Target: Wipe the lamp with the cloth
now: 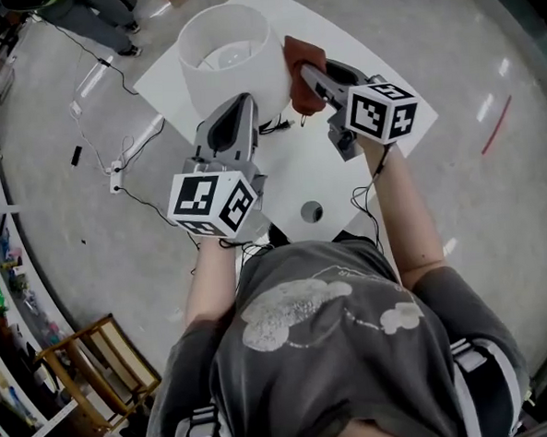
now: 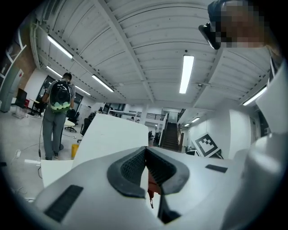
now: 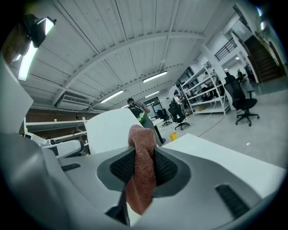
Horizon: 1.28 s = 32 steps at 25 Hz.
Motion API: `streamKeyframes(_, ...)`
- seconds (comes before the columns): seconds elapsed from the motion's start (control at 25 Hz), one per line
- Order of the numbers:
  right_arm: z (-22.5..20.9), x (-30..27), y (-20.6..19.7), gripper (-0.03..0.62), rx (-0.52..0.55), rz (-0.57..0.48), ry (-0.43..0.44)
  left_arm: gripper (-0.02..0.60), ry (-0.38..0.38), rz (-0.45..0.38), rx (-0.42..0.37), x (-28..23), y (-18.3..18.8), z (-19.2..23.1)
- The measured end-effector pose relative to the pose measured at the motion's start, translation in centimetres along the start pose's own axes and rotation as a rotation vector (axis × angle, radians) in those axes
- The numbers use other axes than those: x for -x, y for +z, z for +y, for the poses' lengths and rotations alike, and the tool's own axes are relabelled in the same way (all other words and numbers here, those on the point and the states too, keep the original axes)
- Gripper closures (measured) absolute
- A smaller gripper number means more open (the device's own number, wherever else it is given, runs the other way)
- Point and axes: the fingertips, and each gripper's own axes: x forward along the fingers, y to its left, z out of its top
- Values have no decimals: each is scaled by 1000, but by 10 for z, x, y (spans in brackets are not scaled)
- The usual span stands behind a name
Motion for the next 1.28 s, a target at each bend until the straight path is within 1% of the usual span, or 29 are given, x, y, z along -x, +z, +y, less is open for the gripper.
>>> streamKeyframes(0.16,-20,-1,-15,503,-19,38,35,574,52,33,-6,-3,-22,-11)
streamKeyframes(0.32,-23,-7,-25,503,-31,77,75,574,107,45,36,0,-31,-7)
streamKeyframes(0.44,-34,-9,-36,503,-40,110,90,574,149,52,47,-6,-42,-6)
streamKeyframes(0.6,-41,-13,-49,503,-41,160,103,574,177,63,71,-9,-54,-5)
streamKeyframes(0.68,-39,-13,-48,503,-26,166,113,574,184,54,66,-6,-53,-7)
streamKeyframes(0.8,-27,-8,-36,503,20,127,138,574,197,14,32,8,-44,-11)
streamKeyframes(0.92,-13,-4,-16,503,58,65,185,574,211,-33,-9,20,-34,-14)
streamKeyframes(1.0,-5,-7,12,503,81,31,225,574,225,-65,-29,15,-17,-14)
streamKeyframes(1.12,7,-19,62,503,127,2,279,574,244,-114,-54,1,21,-15)
streamKeyframes(1.2,16,-25,82,503,159,-10,305,574,253,-139,-72,-3,36,-16)
streamKeyframes(1.28,22,-31,93,503,195,-18,323,574,262,-156,-89,-4,44,-17)
